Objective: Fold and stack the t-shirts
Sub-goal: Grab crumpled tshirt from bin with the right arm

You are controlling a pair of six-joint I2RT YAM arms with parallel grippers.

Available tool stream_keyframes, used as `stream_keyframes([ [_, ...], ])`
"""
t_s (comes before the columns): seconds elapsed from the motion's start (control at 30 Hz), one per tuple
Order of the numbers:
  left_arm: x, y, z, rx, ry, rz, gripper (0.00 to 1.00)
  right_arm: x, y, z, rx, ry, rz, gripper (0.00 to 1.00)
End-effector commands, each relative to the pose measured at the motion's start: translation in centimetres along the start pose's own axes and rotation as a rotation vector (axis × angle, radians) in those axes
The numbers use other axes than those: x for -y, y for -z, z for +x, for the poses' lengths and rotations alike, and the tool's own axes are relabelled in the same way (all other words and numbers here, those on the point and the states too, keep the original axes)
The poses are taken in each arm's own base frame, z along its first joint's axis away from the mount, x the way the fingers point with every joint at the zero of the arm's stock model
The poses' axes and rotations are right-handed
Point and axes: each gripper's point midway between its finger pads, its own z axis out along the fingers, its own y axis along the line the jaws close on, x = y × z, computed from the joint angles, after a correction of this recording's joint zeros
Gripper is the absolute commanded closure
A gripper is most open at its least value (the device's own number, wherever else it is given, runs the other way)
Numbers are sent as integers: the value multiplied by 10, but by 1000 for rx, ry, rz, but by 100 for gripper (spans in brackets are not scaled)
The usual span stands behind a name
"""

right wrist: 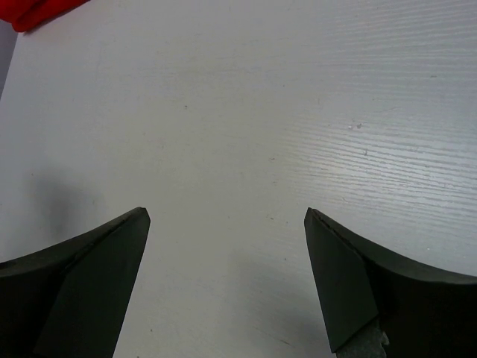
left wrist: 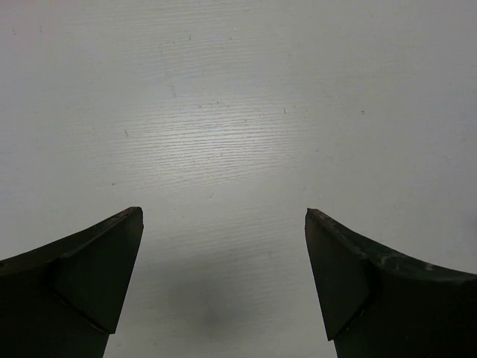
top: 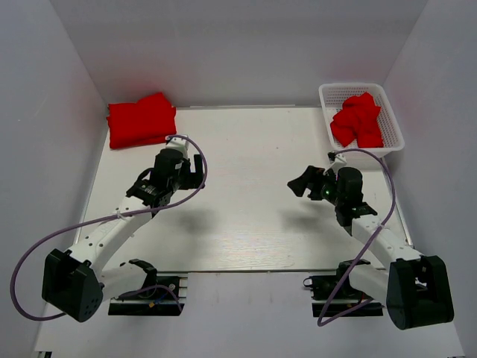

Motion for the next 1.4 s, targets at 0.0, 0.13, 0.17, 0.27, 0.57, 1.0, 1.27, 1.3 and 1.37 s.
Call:
stream_keyframes([
  [0.0,7,11,-19,51,8,29,0,-8,-9,-29,76,49,-30,10],
  [0.13,9,10,-21,50,-4,39,0,-18,-22,-82,147,132,-26,10],
  [0.17,6,10,-22,55,-4,20,0,4,-27,-73,80,94,84,10],
  [0.27,1,7,-18,30,-10,-10,0,28,-30,-138,186,136,304,10],
  [0.57,8,-4,-26,-12,7,-5,0,135,-31,-260,283,88,815,10],
  [1.0,11,-44,-34,-80,-12,-45,0,273,-135,-286,133,8,668,10],
  [1.27,7,-46,-37,-69,-22,-75,0,295,-164,-253,90,-29,590,29],
  [1.3,8,-45,-41,-61,-20,-73,0,296,-163,-251,93,-39,591,56],
  [1.37,7,-42,-42,-61,-20,-73,0,288,-158,-266,141,-19,567,79],
])
